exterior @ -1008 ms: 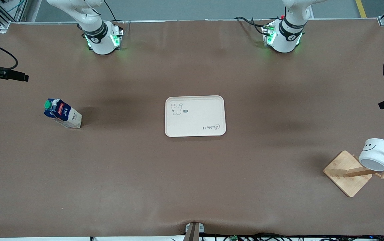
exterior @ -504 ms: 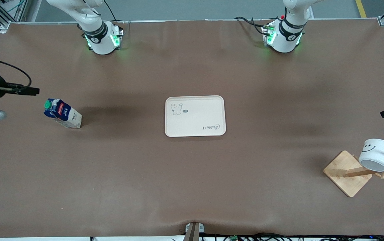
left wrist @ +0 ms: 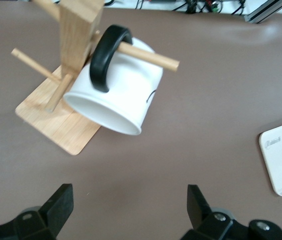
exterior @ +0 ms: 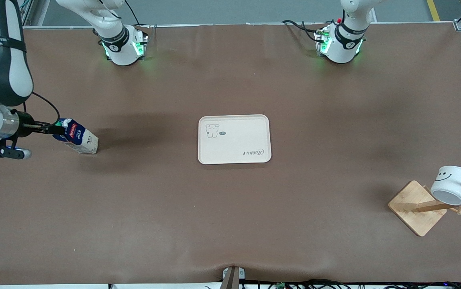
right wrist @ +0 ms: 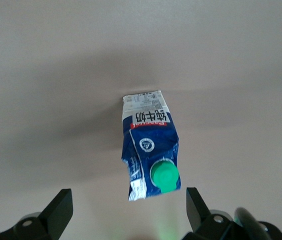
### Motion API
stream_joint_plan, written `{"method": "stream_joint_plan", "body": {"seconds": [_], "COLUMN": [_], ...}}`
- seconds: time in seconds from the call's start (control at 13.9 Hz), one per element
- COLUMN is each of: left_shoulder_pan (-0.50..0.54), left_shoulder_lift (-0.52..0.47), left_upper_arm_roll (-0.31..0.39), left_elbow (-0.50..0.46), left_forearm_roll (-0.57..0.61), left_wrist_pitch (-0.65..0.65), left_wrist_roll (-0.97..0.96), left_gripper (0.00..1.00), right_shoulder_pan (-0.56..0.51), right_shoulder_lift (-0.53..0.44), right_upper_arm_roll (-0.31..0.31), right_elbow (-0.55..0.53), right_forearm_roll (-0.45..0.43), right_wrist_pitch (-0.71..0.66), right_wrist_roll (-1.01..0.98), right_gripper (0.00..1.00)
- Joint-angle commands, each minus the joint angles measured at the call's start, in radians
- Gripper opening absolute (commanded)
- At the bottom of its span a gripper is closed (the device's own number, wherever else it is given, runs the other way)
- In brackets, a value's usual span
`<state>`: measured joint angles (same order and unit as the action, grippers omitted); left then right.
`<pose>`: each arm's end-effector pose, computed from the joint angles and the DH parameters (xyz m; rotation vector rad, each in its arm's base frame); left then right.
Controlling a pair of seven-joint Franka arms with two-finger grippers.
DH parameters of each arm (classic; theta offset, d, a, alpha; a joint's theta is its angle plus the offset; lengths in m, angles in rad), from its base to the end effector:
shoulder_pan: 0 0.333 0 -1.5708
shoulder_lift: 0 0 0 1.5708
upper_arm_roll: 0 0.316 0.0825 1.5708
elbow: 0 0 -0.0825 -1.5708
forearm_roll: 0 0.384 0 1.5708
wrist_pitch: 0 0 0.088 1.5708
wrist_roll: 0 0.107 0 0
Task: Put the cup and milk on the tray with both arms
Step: 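Close the right gripper on the milk carton's cap end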
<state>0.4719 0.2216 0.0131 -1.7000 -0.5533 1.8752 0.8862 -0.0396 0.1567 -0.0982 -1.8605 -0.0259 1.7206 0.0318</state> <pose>0.5724 0.2560 0.4682 2.6656 -0.2934 0.4043 0.5602 -0.0782 0.4133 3.0725 -0.2510 -0.4621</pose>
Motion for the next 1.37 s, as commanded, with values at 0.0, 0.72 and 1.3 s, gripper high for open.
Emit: {"method": "stream_joint_plan", "body": {"seconds": [0.0,0.72,1.3], "left_shoulder_pan": [0.004,-0.01,-0.016], "left_shoulder_lift": [0.031,0.137,0.159], "left_upper_arm_roll": [-0.004,-0.015,-0.015], "left_elbow": [0.0,0.068,0.074], "left_forearm_roll": [-0.075,-0.16,-0.206], "left_wrist_pitch": [0.002,0.055,0.055], "left_wrist_roll": [0.085,0.094,0.082], "left_gripper": [1.0,0.84,0.56], "right_shoulder_pan": [-0.037,-0.066,-0.086], "right_shoulder_lift": [-0.075,-0.086,-0.109], "right_upper_arm_roll": [0.008,0.008,0.008], "right_elbow": [-0.115,-0.215,-0.359], "right_forearm_roll": [0.003,0.003,0.004], "right_wrist_pitch": [0.048,0.191,0.428], "right_wrist_roll": [-0.129,-0.199,-0.259], "right_gripper": [1.0,1.0,1.0]}}
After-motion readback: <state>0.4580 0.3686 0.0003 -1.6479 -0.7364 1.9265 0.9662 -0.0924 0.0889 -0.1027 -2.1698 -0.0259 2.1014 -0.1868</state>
